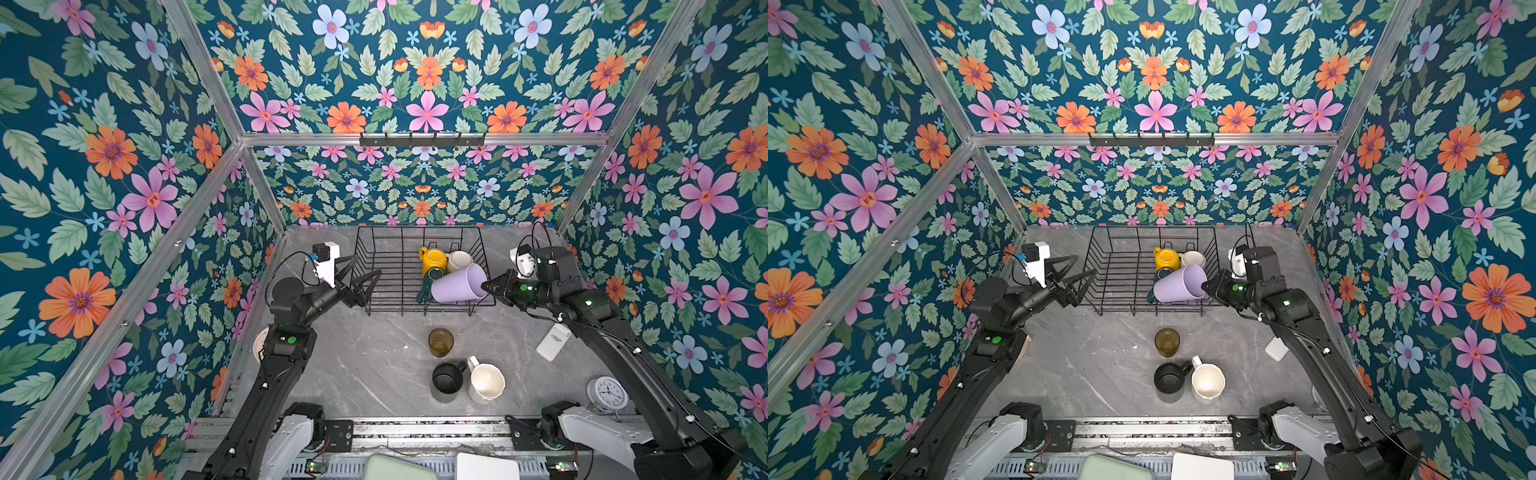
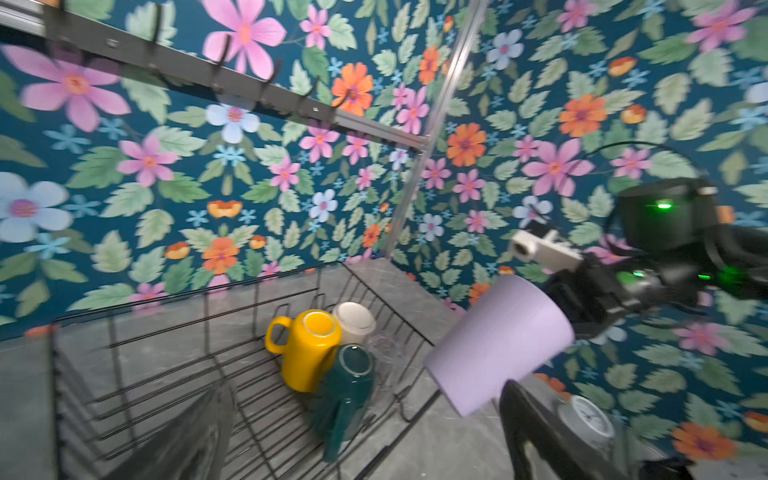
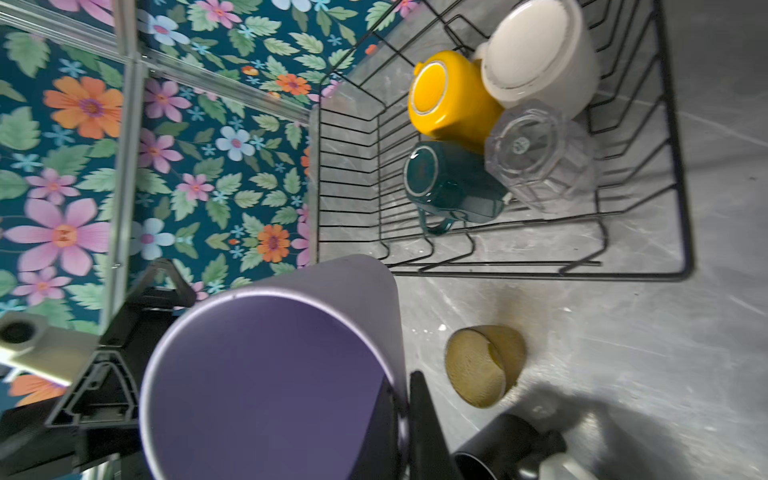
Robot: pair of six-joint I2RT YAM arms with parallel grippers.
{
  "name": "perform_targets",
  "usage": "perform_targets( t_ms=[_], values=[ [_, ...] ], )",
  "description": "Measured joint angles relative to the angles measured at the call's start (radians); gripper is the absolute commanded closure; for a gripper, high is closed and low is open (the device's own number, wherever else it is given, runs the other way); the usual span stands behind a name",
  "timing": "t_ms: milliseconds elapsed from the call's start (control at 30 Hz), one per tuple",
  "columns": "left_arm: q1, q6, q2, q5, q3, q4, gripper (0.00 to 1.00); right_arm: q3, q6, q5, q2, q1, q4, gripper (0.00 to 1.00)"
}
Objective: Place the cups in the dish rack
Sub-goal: 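Lift the lavender cup with the right gripper while the left arm reaches over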
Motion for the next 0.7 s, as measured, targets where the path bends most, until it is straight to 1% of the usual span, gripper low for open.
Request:
perform_targets(
  t_ms=[100, 200, 333, 433, 533, 700],
  values=[
    [0.0, -0.133, 0.053, 0.12, -0.024, 0.183, 0.01, -0.006, 0.056, -0.105, 0.024, -0.017, 0.099, 1.0],
    [0.0, -0.29, 0.103, 0.212, -0.045, 0.401, 0.01, -0.011, 0.114, -0.208, 0.053, -0.017, 0.226, 1.0],
    [0.0, -0.498, 0.18, 0.291, -0.053, 0.691, 0.01, -0.019, 0.196, -0.314, 0.097, -0.017, 0.377, 1.0],
    [0.0, -0.626, 0.234, 0.323, -0.056, 0.868, 0.01, -0.013, 0.23, -0.357, 0.119, -0.001, 0.449, 1.0],
    [0.0, -0.726, 0.277, 0.343, -0.056, 0.994, 0.02, 0.005, 0.248, -0.386, 0.138, 0.031, 0.502, 1.0],
    [0.0, -0.795, 0.286, 0.364, -0.052, 1.075, 0.02, 0.028, 0.269, -0.413, 0.158, 0.085, 0.556, 1.0]
  ],
)
